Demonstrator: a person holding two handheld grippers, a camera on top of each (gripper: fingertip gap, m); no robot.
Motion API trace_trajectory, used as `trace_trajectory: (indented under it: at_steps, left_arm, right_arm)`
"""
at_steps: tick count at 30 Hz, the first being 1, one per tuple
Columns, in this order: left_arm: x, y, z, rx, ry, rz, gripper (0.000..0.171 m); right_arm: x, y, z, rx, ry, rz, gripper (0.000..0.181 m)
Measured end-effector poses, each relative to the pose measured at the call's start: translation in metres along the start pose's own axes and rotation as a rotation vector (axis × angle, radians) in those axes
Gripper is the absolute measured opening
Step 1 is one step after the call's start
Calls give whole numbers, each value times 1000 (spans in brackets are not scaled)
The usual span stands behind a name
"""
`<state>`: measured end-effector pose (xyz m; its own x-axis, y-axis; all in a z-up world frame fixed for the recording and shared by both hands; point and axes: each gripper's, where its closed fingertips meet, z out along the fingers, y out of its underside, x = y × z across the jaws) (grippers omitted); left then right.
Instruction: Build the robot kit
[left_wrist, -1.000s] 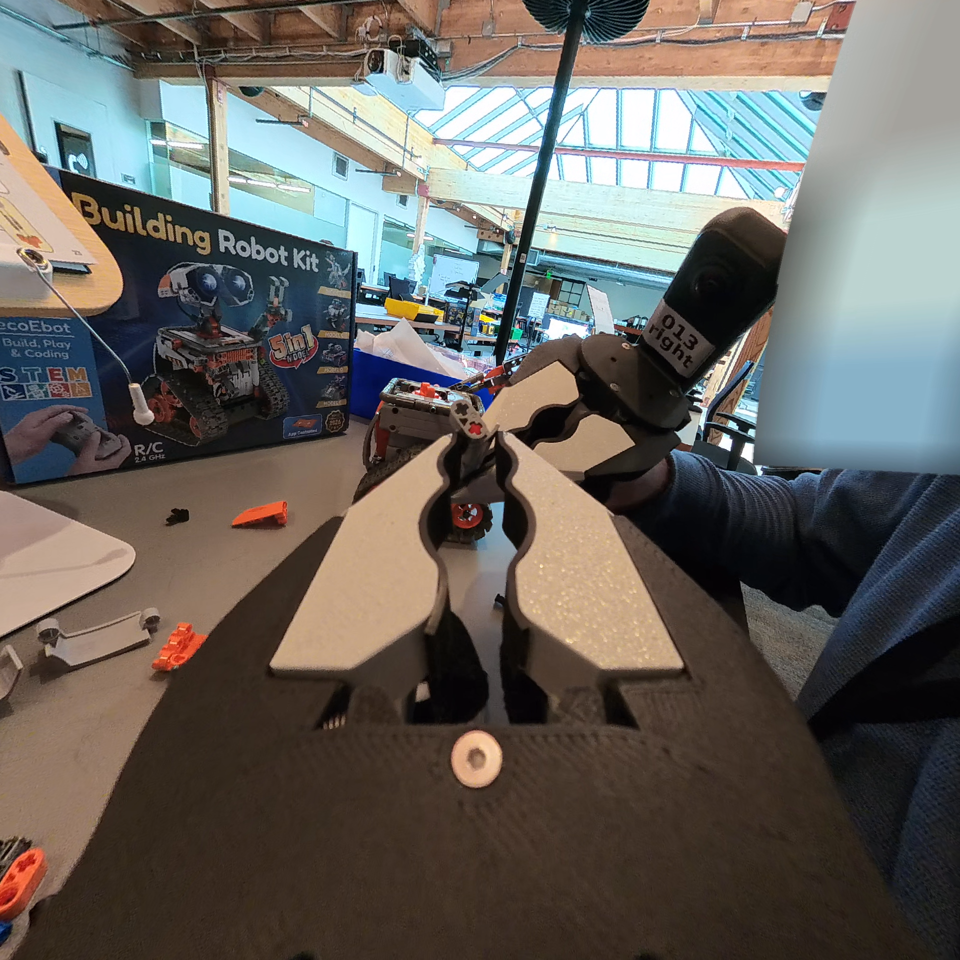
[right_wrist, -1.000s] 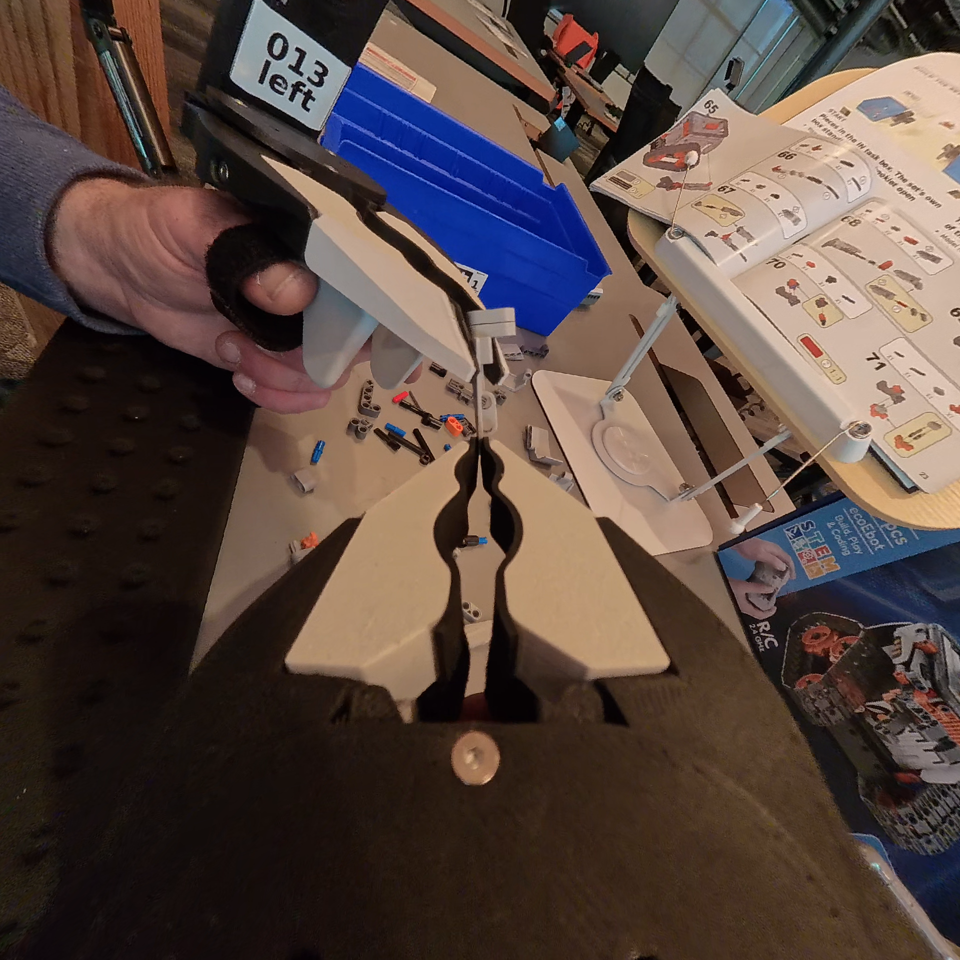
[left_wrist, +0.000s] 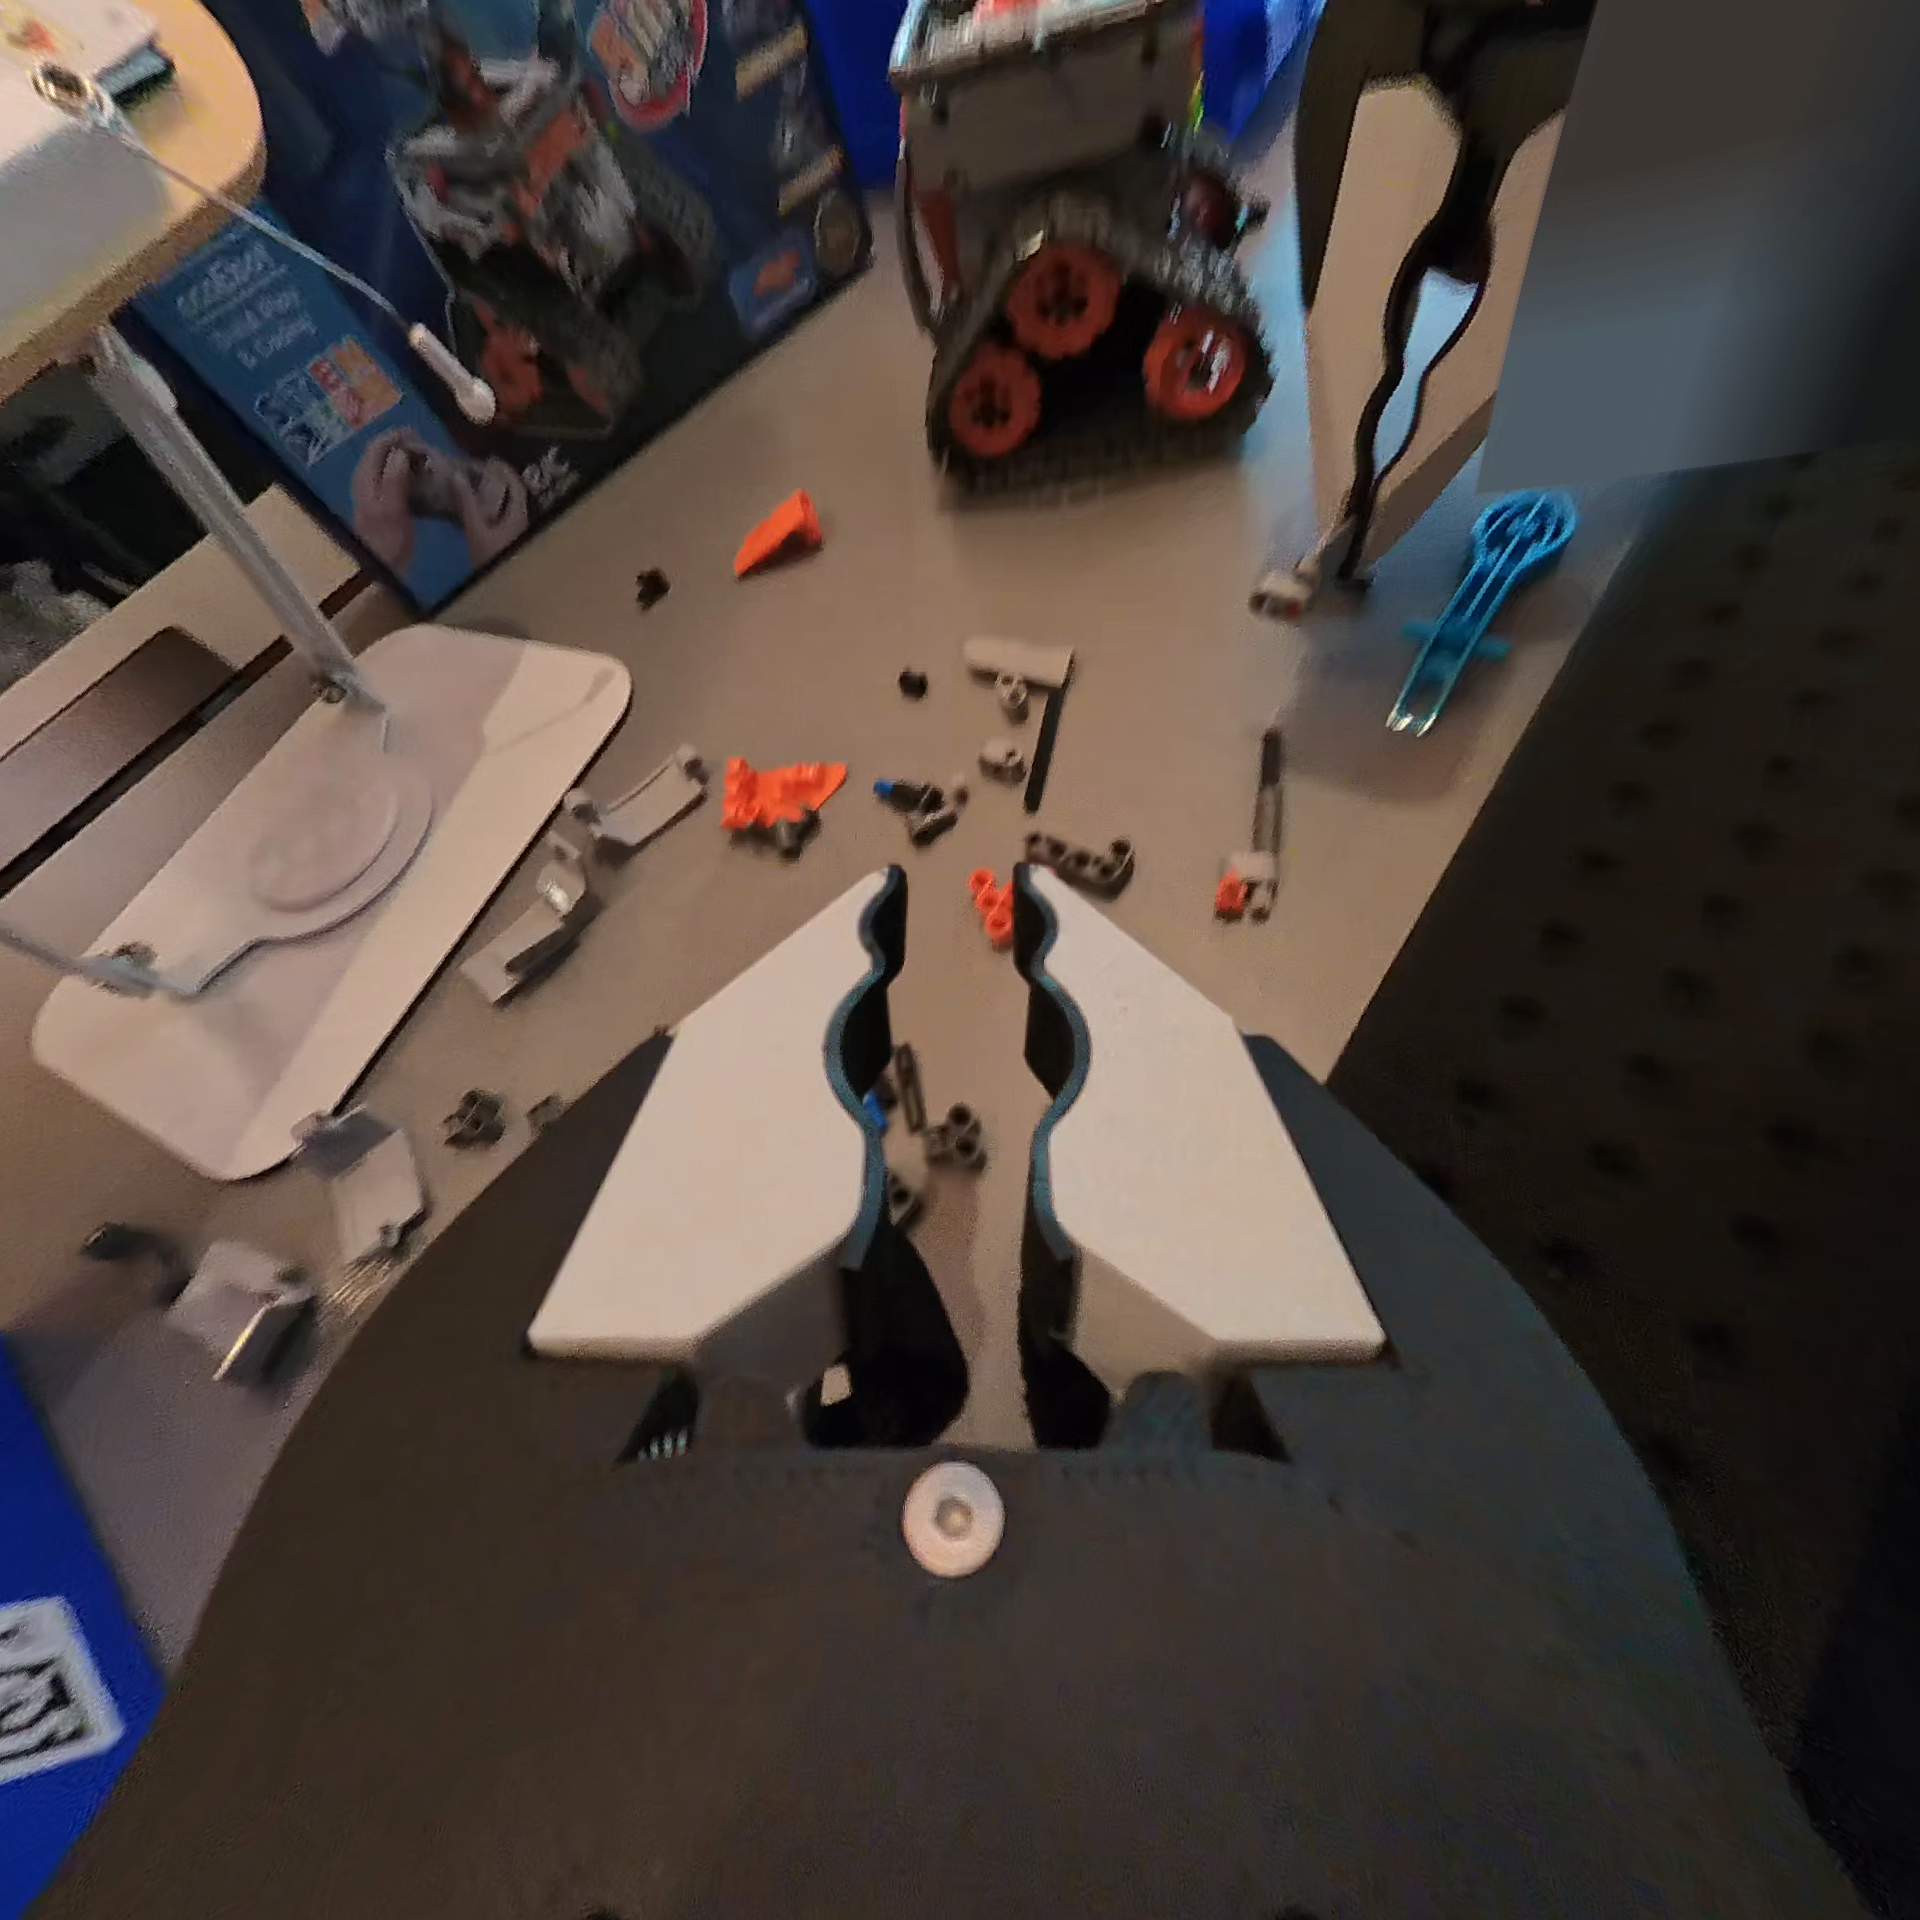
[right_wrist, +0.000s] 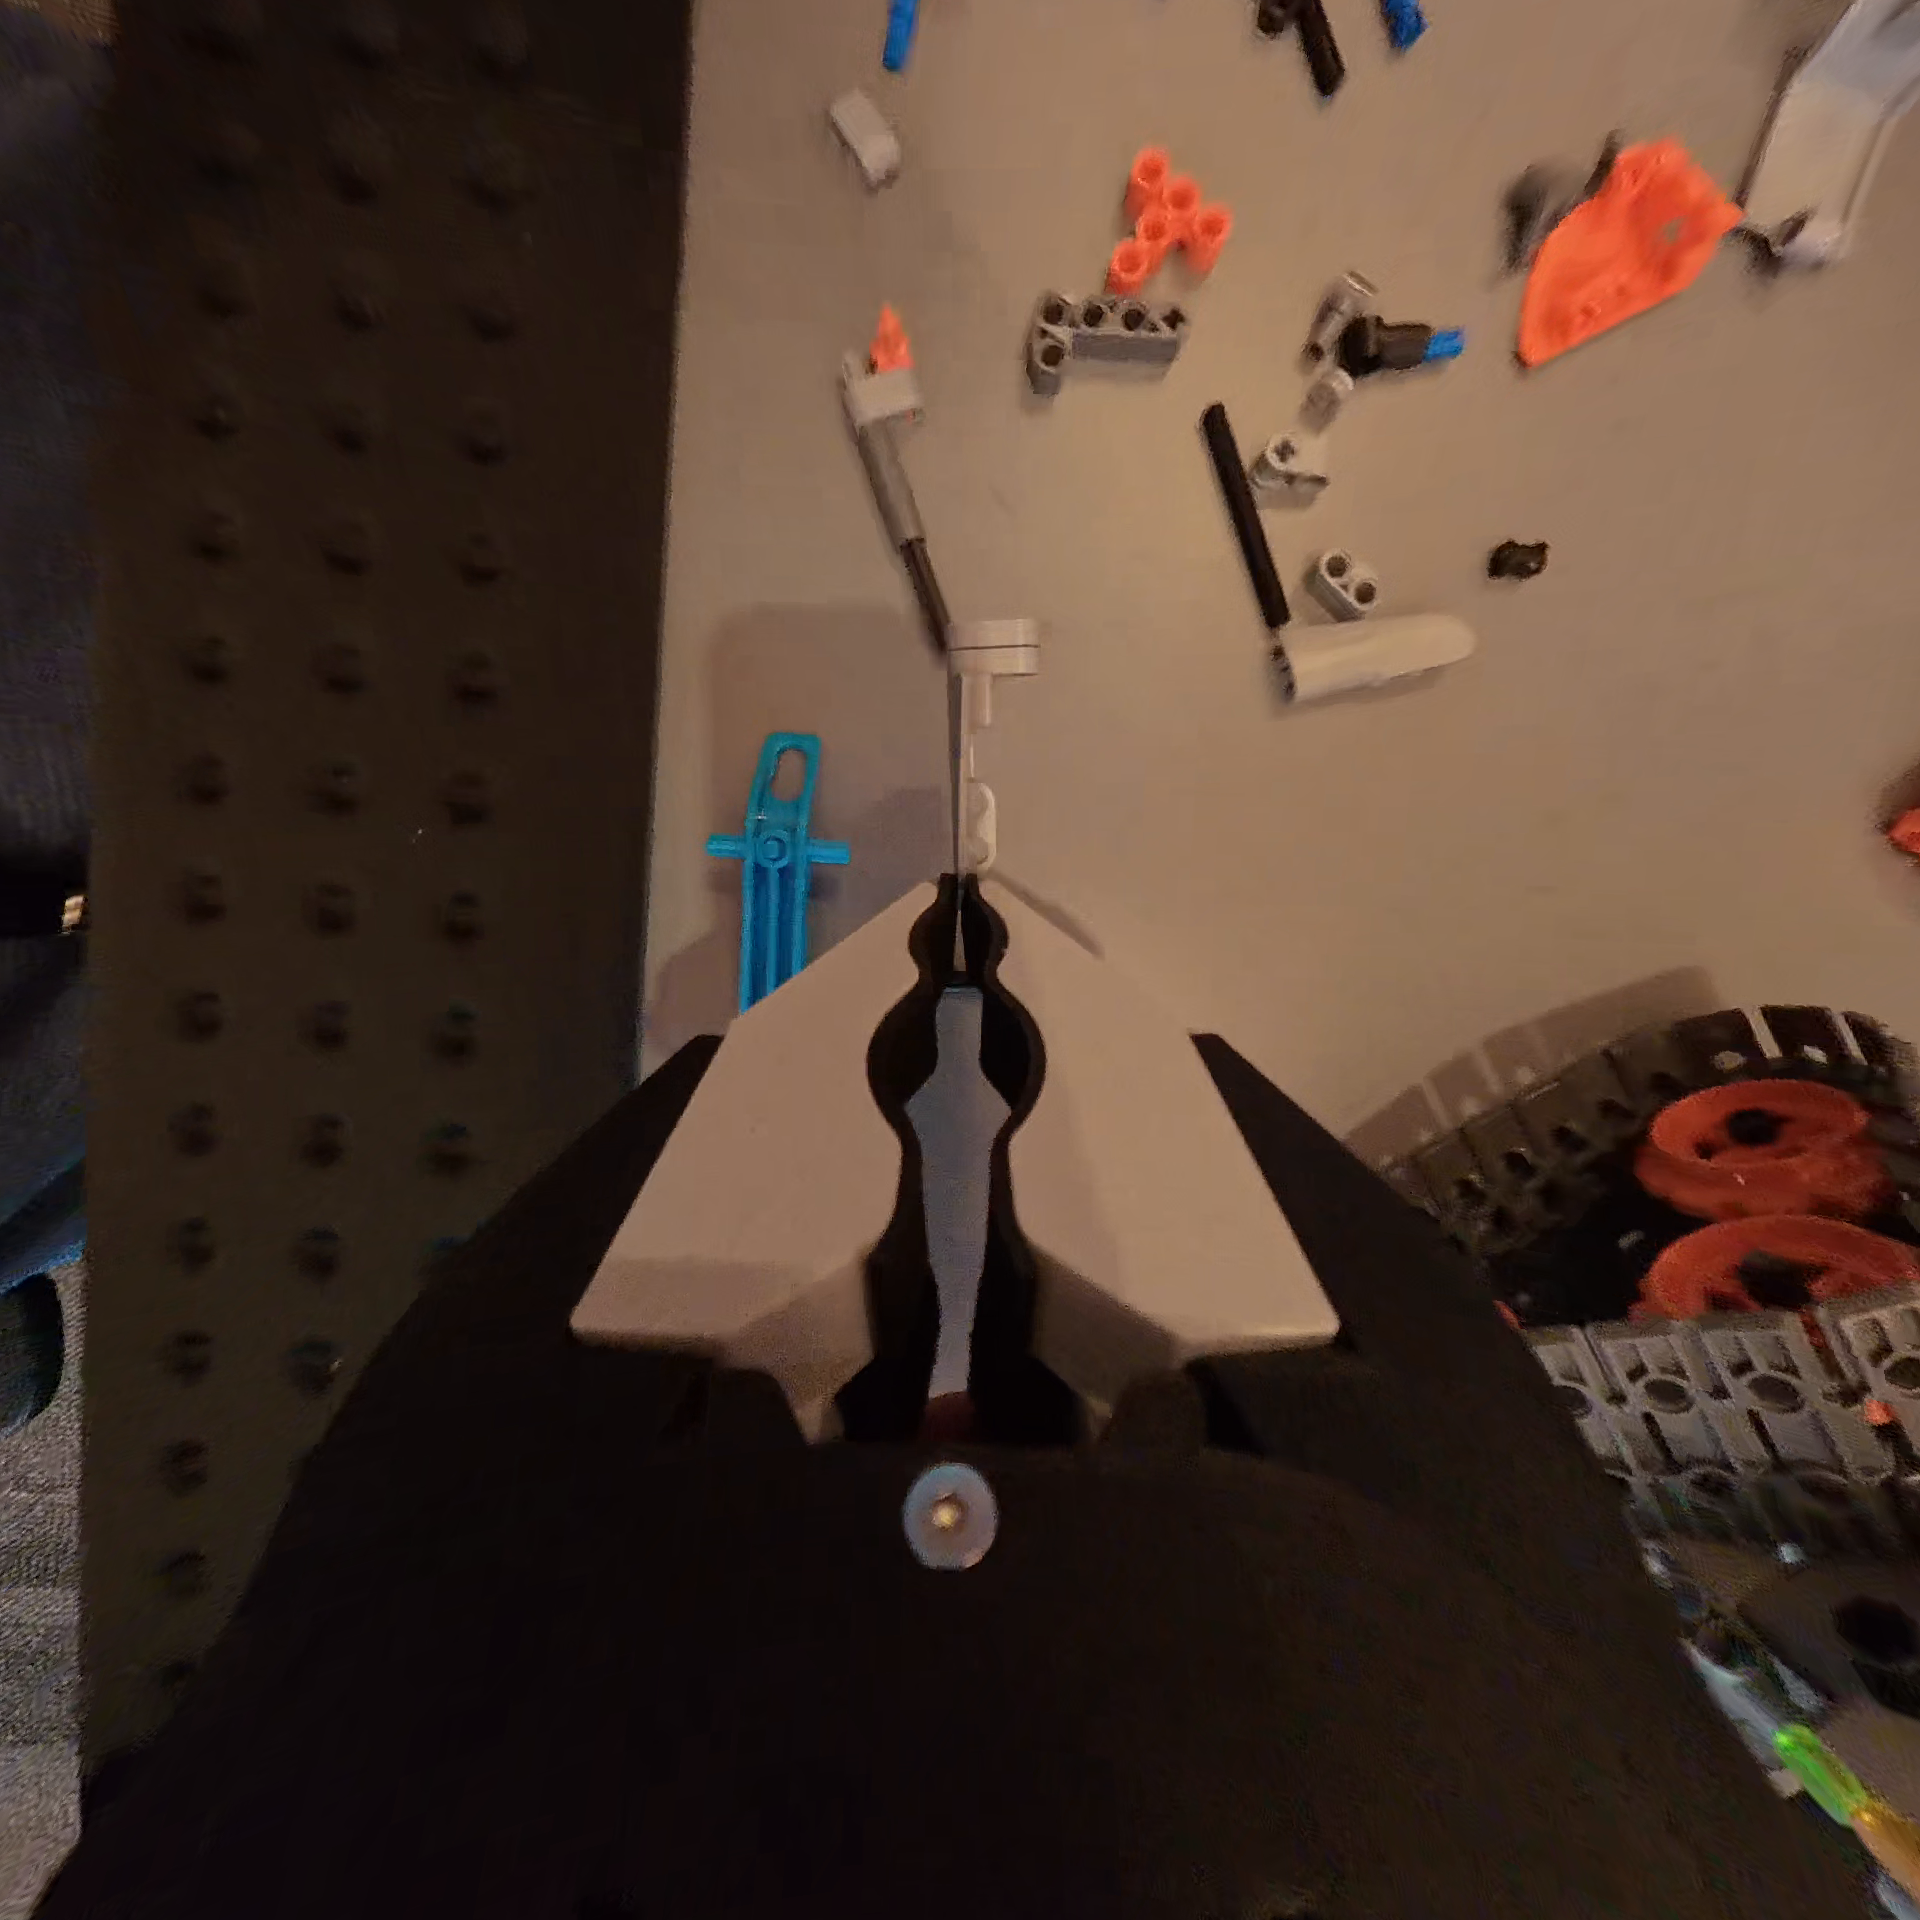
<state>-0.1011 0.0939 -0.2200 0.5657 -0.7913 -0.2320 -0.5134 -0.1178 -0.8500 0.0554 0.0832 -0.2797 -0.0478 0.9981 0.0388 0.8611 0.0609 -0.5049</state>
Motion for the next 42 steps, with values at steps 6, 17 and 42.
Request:
trace_trajectory:
  at_steps: [6, 17, 42]
  left_arm:
    - [2, 17, -1, -98, 27, 35, 20]
    - [16, -17, 81, -157, 180, 178, 25]
    - [35, -9, 141, -225, 263, 289, 0]
  right_arm:
    - [-3, 4, 16, -68, -61, 2, 0]
    - [-2, -1, 13, -47, -73, 6, 11]
    - [28, -25, -16, 141, 94, -22, 9]
